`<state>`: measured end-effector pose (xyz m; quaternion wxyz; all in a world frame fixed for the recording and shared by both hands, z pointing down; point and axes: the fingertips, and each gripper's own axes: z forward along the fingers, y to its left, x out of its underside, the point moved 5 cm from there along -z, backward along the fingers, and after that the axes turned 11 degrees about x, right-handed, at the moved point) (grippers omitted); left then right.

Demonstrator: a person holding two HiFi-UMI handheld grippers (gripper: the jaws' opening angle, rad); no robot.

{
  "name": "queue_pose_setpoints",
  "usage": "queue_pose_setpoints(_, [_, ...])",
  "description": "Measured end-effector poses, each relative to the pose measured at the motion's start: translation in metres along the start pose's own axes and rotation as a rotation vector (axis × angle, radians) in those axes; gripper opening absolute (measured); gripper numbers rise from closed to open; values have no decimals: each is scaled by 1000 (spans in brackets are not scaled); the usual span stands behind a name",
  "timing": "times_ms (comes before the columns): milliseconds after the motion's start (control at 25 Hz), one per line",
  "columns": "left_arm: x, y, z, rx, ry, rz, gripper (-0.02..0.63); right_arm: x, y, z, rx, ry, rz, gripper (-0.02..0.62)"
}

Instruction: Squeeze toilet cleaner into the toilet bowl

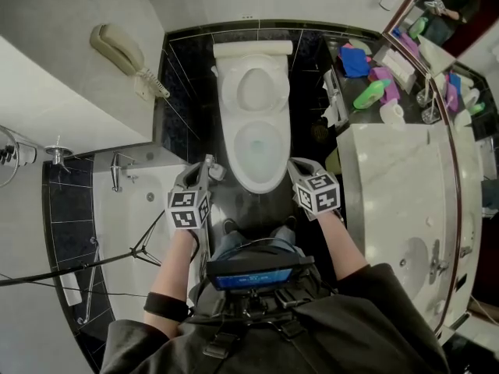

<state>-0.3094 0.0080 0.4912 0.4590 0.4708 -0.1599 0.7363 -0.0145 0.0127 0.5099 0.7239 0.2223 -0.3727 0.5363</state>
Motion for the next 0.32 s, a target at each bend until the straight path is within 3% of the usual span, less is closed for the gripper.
queue_pose_setpoints(320, [-1, 5, -5, -2, -18, 9, 5, -7, 6, -3, -4, -3, 1, 5])
